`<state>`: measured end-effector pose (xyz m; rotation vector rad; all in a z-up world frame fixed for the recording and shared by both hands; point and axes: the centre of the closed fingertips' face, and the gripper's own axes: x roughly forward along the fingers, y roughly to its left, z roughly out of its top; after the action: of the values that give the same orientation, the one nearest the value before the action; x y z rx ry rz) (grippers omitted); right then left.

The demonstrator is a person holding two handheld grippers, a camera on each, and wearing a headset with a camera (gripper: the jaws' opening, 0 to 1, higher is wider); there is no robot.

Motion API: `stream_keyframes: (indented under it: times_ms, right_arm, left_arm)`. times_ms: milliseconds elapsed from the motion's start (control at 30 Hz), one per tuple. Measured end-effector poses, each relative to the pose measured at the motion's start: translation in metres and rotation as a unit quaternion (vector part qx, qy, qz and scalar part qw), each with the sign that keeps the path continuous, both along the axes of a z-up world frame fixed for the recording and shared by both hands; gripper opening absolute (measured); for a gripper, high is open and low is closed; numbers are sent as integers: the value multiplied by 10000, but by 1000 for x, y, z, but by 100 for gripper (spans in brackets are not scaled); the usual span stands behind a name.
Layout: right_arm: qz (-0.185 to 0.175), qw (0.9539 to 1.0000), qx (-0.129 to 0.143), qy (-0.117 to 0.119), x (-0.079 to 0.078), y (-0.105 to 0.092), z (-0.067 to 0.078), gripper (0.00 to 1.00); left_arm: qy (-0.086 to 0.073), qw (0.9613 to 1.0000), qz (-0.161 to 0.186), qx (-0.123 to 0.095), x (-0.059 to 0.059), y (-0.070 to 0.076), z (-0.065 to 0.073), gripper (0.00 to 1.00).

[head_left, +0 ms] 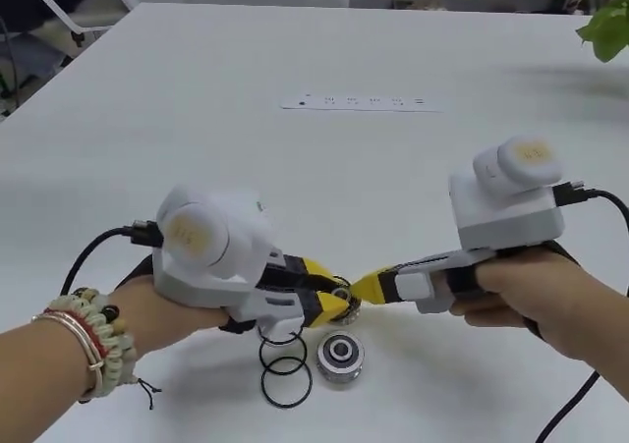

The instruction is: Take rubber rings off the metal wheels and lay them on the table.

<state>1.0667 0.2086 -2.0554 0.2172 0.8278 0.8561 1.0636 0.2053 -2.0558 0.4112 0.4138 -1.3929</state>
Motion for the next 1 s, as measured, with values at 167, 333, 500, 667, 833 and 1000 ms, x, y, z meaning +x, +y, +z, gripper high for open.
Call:
stream_keyframes:
  times_ms: [167,333,500,667,833,1000]
  right_arm:
    - [-8,10000,1,-16,0,0,1,0]
    - [-18,10000,17,-29,1,0,2,0]
    - [-34,10000,54,-59,1,0,6,0]
    - [-35,9999,111,-91,1,1,10,0]
    - [18,9998,146,-136,0,5,15,0]
    - [74,9997,184,-174,-1,9,19,0]
  left_arm:
    - [157,9998,-52,-59,-2,4,8,17]
    - [256,9994,-128,-186,-4,9,24,25]
    - [278,9990,-181,-294,-5,14,40,30]
    - [166,9988,-135,-437,-4,24,65,39]
    - [45,9985,-104,-541,-7,37,87,44]
    - [-131,9979,-61,-624,-13,51,103,51]
